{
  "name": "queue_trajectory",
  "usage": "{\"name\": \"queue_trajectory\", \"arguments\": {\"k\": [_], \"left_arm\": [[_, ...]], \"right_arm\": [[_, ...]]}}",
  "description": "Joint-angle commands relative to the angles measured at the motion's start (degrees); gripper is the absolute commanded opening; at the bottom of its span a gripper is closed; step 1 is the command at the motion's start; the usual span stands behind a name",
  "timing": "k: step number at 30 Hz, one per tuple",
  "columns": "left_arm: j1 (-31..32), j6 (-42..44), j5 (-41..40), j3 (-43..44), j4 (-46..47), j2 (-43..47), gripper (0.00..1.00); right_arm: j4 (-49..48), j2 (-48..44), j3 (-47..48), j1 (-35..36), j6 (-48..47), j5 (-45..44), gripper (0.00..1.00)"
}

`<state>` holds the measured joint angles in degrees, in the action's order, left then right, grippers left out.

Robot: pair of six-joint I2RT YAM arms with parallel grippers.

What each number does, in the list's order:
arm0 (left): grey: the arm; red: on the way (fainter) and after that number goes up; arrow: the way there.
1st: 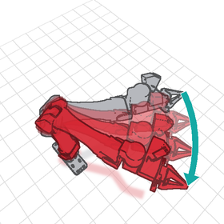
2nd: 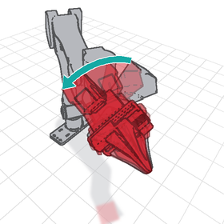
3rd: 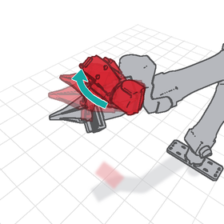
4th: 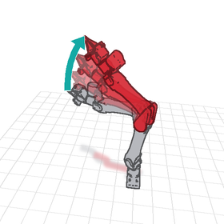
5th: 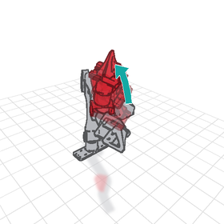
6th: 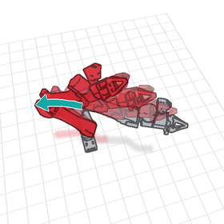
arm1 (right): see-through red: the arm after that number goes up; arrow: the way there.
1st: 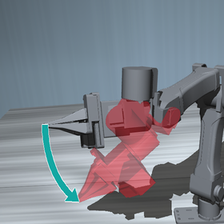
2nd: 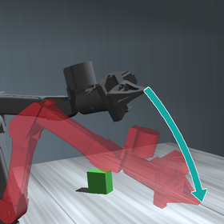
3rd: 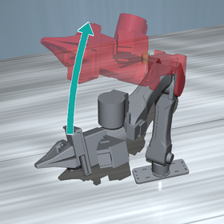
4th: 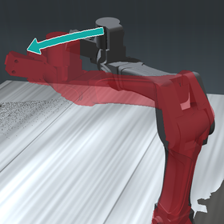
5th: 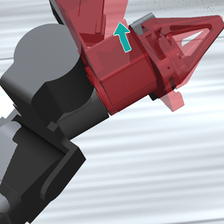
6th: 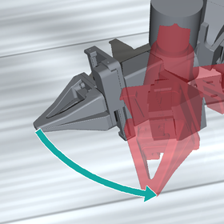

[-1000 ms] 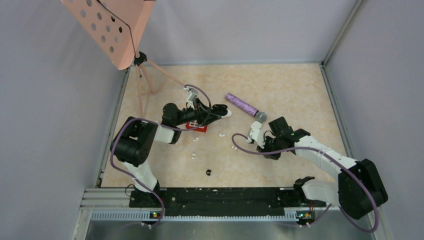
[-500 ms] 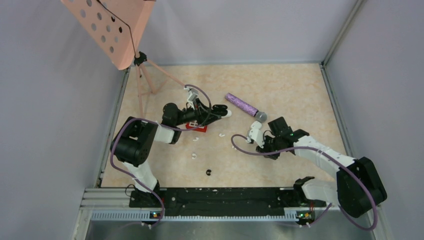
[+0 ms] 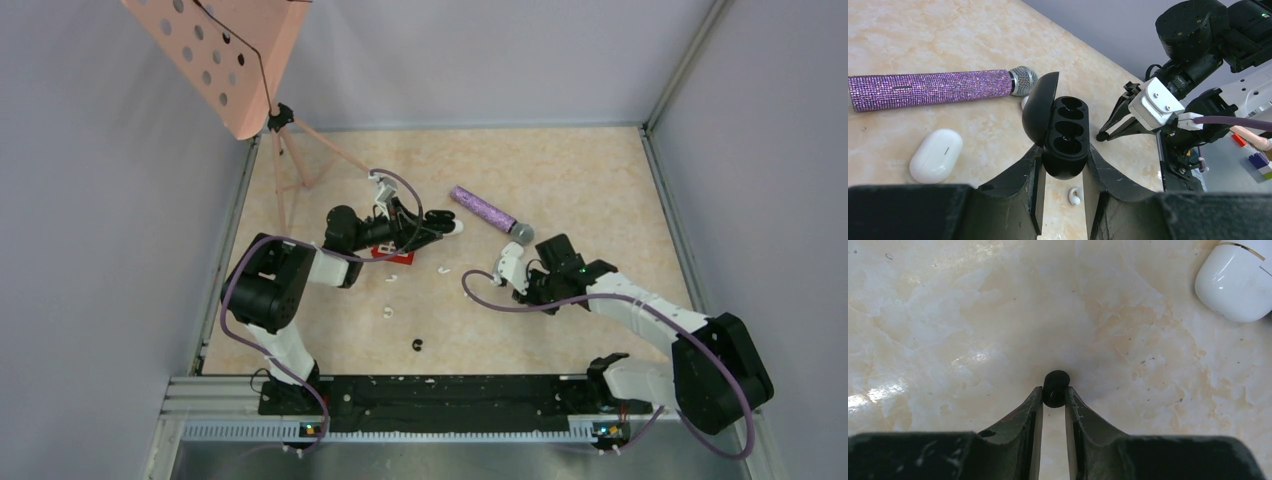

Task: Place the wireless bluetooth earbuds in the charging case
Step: Pick up the earbud from the center of the board.

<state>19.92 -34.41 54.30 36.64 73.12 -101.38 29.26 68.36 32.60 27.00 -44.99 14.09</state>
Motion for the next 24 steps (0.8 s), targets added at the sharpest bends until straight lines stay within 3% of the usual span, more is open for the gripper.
{"name": "queue_trajectory", "arguments": {"k": [1, 6, 15, 20, 24], "left_arm": [[-0.3, 0.5, -0.5, 1.5, 1.2, 1.4, 0.00], [-0.2, 0.7, 0.9, 1.7, 2.7, 0.5, 0.00], [1.0, 0.0, 8.5, 3.2, 10.6, -4.4, 0.00], [2.8, 2.4, 10.3, 1.6, 9.8, -2.5, 0.00], [3.5, 5.2, 11.9, 0.7, 7.3, 0.1, 0.00]], "right_arm": [[-2.1, -1.0, -0.3, 0.8, -0.1, -1.6, 0.17], [1.6, -3.6, 2.9, 0.8, 0.9, -0.1, 0.04], [17.3, -0.1, 22.3, -0.2, 2.8, 20.2, 0.00], [19.0, 3.6, 33.2, -0.1, 5.2, 29.7, 0.00], [17.7, 5.3, 38.3, 0.9, 7.3, 32.4, 0.00]]}}
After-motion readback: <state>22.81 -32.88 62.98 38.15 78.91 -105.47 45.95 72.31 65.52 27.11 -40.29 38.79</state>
